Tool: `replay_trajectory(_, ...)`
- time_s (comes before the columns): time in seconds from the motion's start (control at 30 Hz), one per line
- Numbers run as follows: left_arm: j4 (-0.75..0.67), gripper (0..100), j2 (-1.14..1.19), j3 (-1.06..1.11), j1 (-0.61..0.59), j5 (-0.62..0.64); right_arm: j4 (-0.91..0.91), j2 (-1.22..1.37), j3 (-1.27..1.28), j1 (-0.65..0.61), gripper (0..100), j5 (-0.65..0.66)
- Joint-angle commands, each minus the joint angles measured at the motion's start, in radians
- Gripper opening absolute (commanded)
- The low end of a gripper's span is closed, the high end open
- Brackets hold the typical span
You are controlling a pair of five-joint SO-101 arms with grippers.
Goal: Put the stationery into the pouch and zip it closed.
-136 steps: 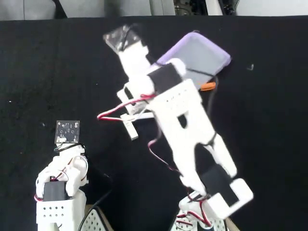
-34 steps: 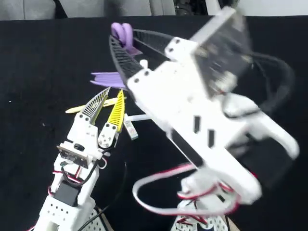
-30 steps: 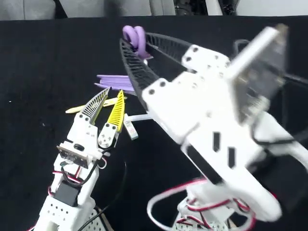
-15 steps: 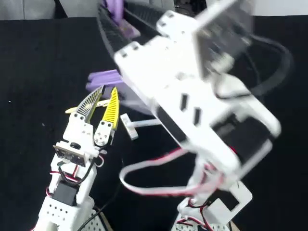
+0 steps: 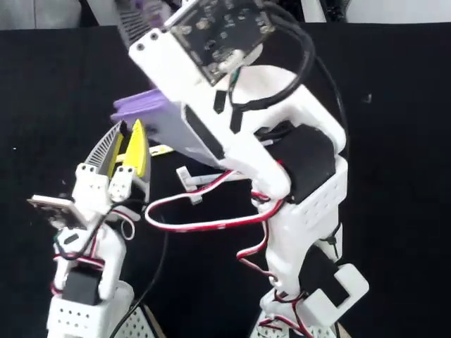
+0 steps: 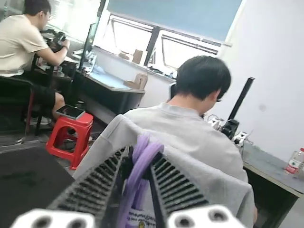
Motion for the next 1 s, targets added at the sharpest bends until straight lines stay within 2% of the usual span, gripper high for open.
replay_trajectory(0.0,0.146,11,-0.008,-0.14,-0.012,0.028,-0.04,-0.033,-0.016,0.029,1.1,0.005)
replay_trajectory(0.07,0.149,11,-0.008,-0.147,-0.005,0.031,-0.032,-0.031,-0.024,0.031,1.1,0.005)
replay_trajectory(0.17,0.158,11,-0.008,-0.156,0.077,0.026,-0.026,-0.025,-0.021,0.029,1.1,0.005)
replay_trajectory(0.33,0.359,24,-0.008,-0.271,0.314,0.032,-0.031,-0.002,-0.021,0.032,1.1,0.005)
replay_trajectory(0.47,0.445,26,-0.006,-0.321,0.438,0.025,-0.054,0.036,-0.024,0.028,1.1,0.005)
replay_trajectory(0.6,0.397,26,-0.006,-0.266,0.432,0.025,-0.106,0.05,-0.024,0.002,1.1,0.003)
replay_trajectory(0.73,0.362,25,-0.006,-0.24,0.346,0.025,-0.164,0.044,-0.039,-0.023,1.1,0.006)
replay_trajectory(0.87,0.361,25,-0.008,-0.24,0.248,0.028,-0.126,0.033,-0.101,-0.021,1.1,0.005)
replay_trajectory(0.97,0.361,26,-0.008,-0.24,0.234,0.026,-0.087,0.028,-0.147,-0.025,1.1,0.005)
